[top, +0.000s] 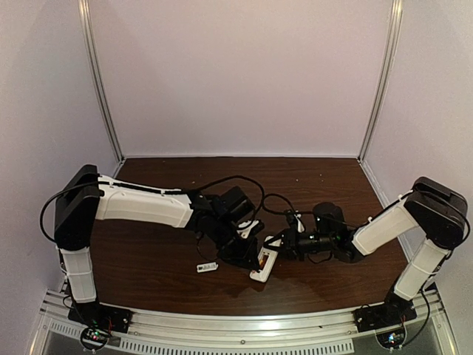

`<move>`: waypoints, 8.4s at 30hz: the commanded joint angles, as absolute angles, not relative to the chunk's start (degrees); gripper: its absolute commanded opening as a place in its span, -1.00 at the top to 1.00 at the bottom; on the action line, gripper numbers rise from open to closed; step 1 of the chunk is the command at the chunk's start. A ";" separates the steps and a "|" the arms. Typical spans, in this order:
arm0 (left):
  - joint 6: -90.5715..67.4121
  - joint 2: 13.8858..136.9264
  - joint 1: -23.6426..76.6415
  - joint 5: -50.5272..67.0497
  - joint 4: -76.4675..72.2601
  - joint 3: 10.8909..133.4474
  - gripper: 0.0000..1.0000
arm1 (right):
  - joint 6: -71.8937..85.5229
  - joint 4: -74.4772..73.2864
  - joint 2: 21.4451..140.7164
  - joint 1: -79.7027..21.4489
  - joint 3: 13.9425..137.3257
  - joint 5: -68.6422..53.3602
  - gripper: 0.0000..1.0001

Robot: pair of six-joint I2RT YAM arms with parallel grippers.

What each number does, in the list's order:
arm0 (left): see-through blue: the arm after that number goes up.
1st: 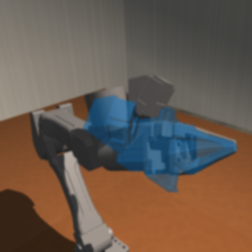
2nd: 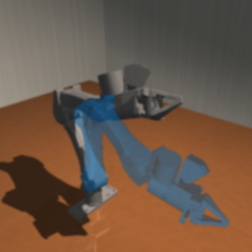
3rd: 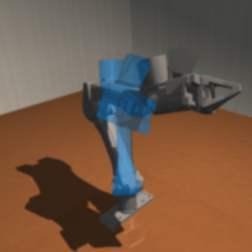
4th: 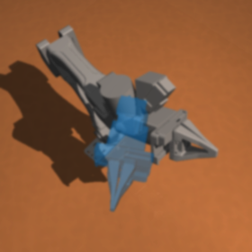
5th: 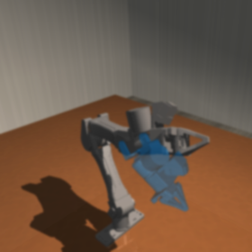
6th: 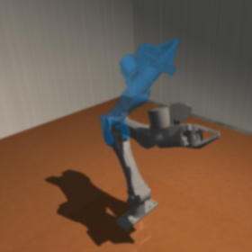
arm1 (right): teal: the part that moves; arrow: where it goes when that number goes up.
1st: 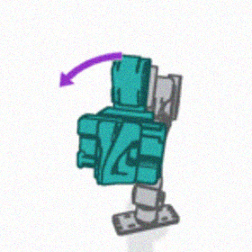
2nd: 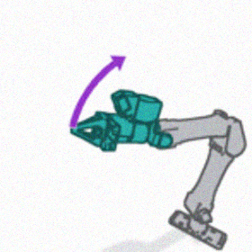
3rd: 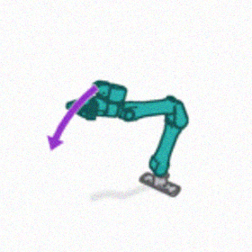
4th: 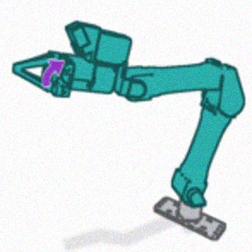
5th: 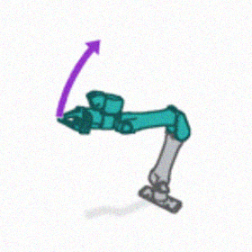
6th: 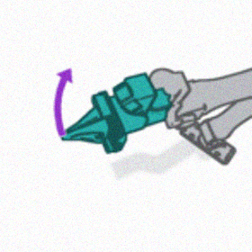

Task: Load the batteries into the remote control
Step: Place the battery in the battery compartment, then load the battery into the battery compartment, then press the battery in the battery compartment, then pick up the battery from the center of the board.

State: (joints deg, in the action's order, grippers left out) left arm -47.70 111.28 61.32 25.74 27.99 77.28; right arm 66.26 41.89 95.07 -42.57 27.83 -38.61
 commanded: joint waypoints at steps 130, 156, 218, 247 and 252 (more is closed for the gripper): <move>23.76 94.16 74.46 5.76 9.45 57.52 0.75 | 66.03 41.51 92.39 -48.85 32.71 -53.06 1.00; 23.53 93.78 68.39 11.39 4.78 51.98 0.86 | 76.89 60.00 91.52 -51.46 32.31 -58.37 1.00; -36.36 88.67 72.29 -7.44 6.64 56.71 -0.01 | 57.51 32.72 83.22 -48.44 36.74 -41.92 1.00; -29.18 88.43 44.60 -8.43 36.44 63.70 -0.04 | 49.68 25.18 79.72 -38.94 30.72 -43.34 1.00; -26.11 97.03 43.55 -7.43 42.52 72.23 0.12 | 46.46 23.98 77.93 -38.94 30.26 -41.78 1.00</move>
State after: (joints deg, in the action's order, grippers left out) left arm -29.78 91.90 43.53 -7.57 35.03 67.13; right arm 50.57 25.02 80.29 -39.16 31.11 -42.65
